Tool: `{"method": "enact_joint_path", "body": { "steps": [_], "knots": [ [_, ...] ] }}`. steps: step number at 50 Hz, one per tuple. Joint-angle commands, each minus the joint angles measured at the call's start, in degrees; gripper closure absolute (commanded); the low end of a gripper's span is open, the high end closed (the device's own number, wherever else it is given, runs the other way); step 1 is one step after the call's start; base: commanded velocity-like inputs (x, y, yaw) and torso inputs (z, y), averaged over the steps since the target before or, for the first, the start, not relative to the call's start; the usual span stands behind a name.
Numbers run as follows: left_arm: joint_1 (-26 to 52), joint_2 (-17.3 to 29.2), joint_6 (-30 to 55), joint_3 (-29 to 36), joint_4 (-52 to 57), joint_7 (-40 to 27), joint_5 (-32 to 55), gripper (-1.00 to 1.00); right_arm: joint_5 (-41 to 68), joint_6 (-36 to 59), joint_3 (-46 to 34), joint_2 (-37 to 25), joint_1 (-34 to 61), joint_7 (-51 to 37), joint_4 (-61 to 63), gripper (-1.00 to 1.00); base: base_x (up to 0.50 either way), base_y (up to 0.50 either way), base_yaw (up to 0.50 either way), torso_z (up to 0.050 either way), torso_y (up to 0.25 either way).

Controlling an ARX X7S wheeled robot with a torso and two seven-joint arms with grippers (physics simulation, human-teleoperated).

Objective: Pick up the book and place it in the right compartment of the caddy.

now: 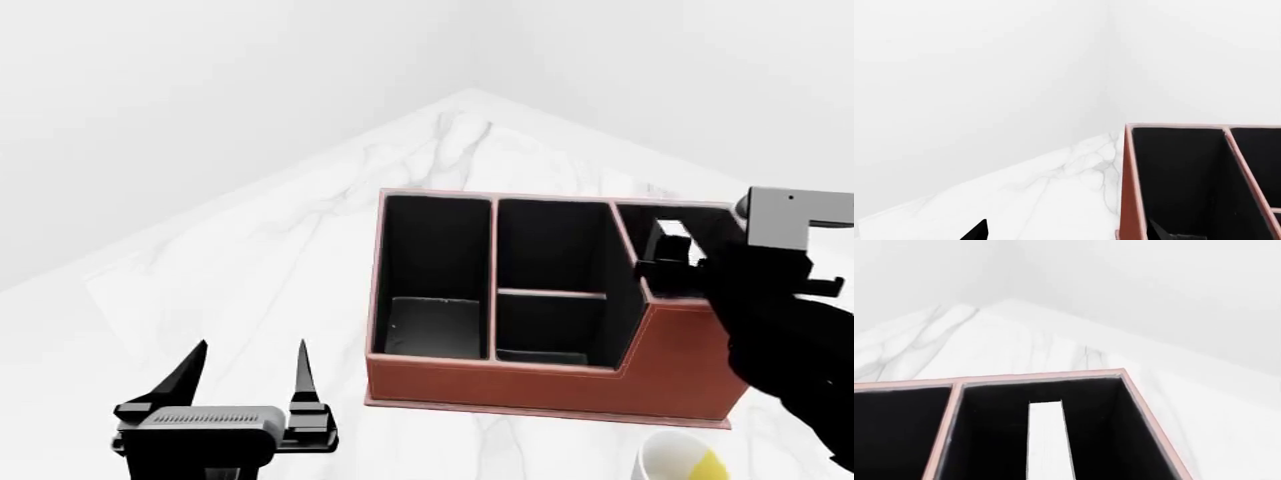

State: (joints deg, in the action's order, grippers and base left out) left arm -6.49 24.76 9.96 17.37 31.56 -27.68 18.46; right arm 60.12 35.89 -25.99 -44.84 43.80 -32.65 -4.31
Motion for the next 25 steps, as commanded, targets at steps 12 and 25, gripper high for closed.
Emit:
{"method": "enact_joint_path", "body": {
  "steps": [12,25],
  "knots": [
    [0.1,0.2,-0.1,0.2,-0.1,-0.3,0.0,-1.00,-1.5,0.1,0.8,0.0,0.2,0.8,0.6,-1.00,0.00,0.00,0.00,0.000,0.000],
    [0.2,0.3,-0.1,0.3,-0.2,-0.4,0.1,-1.00,-1.7,-0.4,0.8,-0.1,0.0,1.3,0.4,-1.00,0.00,0.00,0.00,0.000,0.000]
  ]
}}
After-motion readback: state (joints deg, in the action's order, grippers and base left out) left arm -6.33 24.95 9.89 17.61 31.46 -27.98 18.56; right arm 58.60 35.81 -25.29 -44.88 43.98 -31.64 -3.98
